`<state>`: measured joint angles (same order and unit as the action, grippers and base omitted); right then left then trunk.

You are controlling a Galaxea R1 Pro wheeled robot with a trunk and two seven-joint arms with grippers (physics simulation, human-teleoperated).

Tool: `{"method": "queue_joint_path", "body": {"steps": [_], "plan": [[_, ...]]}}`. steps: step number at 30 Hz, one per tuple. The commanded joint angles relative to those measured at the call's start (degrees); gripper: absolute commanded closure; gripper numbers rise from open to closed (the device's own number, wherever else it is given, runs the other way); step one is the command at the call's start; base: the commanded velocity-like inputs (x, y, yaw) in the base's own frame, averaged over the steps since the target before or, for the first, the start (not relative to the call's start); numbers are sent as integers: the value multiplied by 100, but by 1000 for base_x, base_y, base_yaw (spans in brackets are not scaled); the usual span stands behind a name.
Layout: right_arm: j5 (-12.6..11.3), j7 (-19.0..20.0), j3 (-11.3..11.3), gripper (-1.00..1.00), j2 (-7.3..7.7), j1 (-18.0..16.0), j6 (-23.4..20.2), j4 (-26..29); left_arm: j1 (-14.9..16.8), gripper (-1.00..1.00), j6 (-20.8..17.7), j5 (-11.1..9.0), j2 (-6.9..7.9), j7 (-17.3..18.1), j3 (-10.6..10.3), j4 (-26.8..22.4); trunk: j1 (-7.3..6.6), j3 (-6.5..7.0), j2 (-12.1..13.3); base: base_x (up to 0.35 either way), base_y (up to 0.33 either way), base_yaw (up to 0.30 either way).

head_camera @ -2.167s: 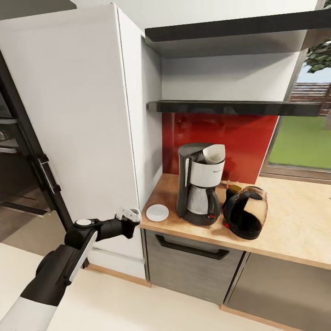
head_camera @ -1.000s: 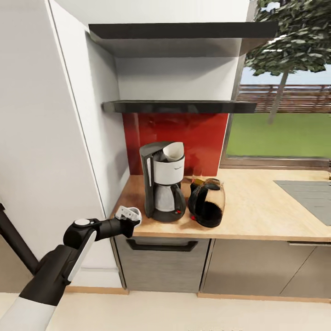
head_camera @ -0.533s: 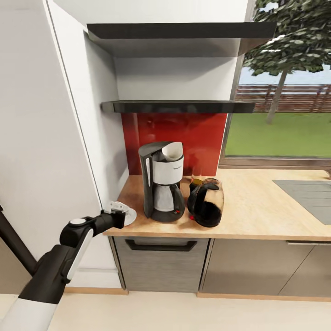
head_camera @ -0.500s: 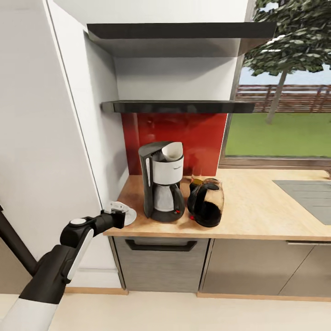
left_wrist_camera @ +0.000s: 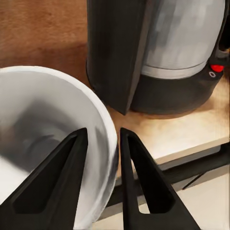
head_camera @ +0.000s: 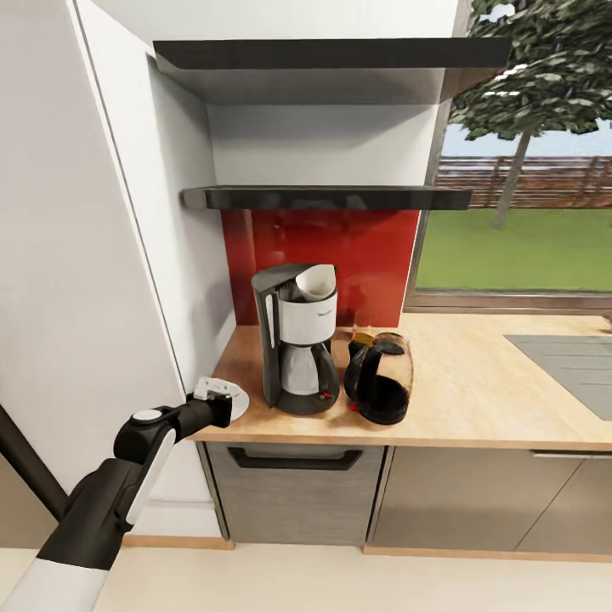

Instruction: Set up a coffee station on the kitchen countertop: keep the coffee maker on the countertop, move the bottle of coffee from the kitchen shelf to the counter next to the coffee maker, place a paper coffee filter on top of the coffee maker, put the saucer next to the coffee maker with the coffee cup on the saucer, and place the electric kettle next to the coffee maker.

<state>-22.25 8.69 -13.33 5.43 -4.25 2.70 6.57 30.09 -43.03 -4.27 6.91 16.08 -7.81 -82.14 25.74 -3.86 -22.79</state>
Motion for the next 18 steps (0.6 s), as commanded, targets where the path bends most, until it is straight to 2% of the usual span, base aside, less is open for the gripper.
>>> {"method": "queue_joint_path", "body": {"steps": [1,4,9,18], "plan": [[-63,19,-47,-100,28,-6,25,-7,-9,100,-43,-38,3,-12,-3,-14,4,-13,-12,124,0,0],[-68,19,-47,-100,93,-6,22,-7,-34,100,-54,-24,3,-9,-5,-21,4,-13,-12,202,0,0],[-61,19,-47,-100,106,-6,20,-8,-38,100,-56,-21,-4,-8,-9,-22,4,-13,-12,202,0,0],[-66,19,-47,-100,107,-6,20,-7,-39,100,-56,-17,-6,-8,-10,-22,4,-13,-12,32,0,0]]}}
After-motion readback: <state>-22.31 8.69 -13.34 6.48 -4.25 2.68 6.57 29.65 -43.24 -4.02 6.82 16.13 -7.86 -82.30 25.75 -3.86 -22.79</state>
